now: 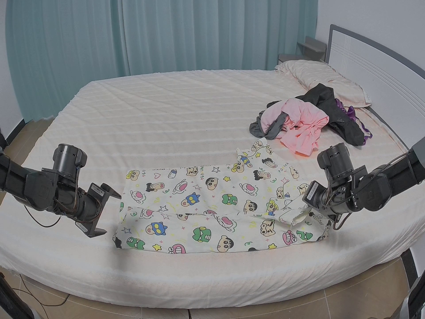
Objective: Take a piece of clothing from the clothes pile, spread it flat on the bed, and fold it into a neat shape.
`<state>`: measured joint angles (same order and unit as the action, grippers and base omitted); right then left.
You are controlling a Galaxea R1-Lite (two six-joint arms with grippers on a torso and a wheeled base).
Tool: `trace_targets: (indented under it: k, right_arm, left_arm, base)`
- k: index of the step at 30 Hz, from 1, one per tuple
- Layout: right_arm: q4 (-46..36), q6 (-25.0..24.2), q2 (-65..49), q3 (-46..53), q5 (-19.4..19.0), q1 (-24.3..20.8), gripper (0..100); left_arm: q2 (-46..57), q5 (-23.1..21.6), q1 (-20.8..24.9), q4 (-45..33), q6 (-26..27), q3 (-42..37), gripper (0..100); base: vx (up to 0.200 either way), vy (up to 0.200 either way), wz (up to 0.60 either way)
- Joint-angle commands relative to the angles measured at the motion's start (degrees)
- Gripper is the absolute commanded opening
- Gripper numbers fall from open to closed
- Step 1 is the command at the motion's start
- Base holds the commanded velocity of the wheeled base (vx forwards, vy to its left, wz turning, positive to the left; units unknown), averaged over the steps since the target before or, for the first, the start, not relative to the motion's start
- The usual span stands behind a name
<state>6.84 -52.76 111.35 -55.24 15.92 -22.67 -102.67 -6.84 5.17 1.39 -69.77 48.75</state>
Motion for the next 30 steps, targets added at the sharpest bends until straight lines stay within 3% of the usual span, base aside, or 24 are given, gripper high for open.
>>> trace_targets:
  k: [1,6,11,12,20,25,28,30]
  right_arm:
    - [0.28,-0.06,-0.96,3.03,1.75,-2.20,0]
    - [0.81,-0.41,-1.40,6.54,5.35,-4.57,0]
    - [1.16,-0.41,-2.10,8.48,5.35,-5.89,0]
    - [1.07,-0.59,-3.07,9.53,5.26,-6.94,100]
    - [0.63,-0.85,-10.27,14.45,3.15,-9.05,100]
    - [1.25,-0.85,-11.68,14.37,1.13,-6.86,100]
    - [1.33,-0.85,-10.80,13.49,-0.98,-5.01,100]
    - [1.51,-1.03,-7.46,11.91,-7.13,-2.99,100]
  left_arm:
    - [0.01,-0.02,0.02,0.10,-0.02,-0.15,100]
    - [0.01,-0.02,0.10,0.10,-0.02,-0.15,100]
    - [0.01,-0.02,0.28,0.02,-0.02,-0.15,100]
    - [0.01,-0.02,0.37,0.10,-0.02,-0.15,100]
    - [-0.07,-0.02,0.28,0.10,-0.02,-0.15,100]
    - [-0.07,-0.02,0.37,0.10,-0.02,-0.15,100]
    - [-0.07,-0.02,0.37,0.10,-0.02,-0.15,100]
    - [0.01,-0.02,0.37,0.10,-0.02,-0.15,100]
  base:
    - [0.000,0.000,0.00]
    - [0.000,0.000,0.00]
    - [0.000,0.000,0.00]
    - [0.000,0.000,0.00]
    - [0.000,0.000,0.00]
    - [0.000,0.000,0.00]
    - [0.000,0.000,0.00]
    - [0.000,0.000,0.00]
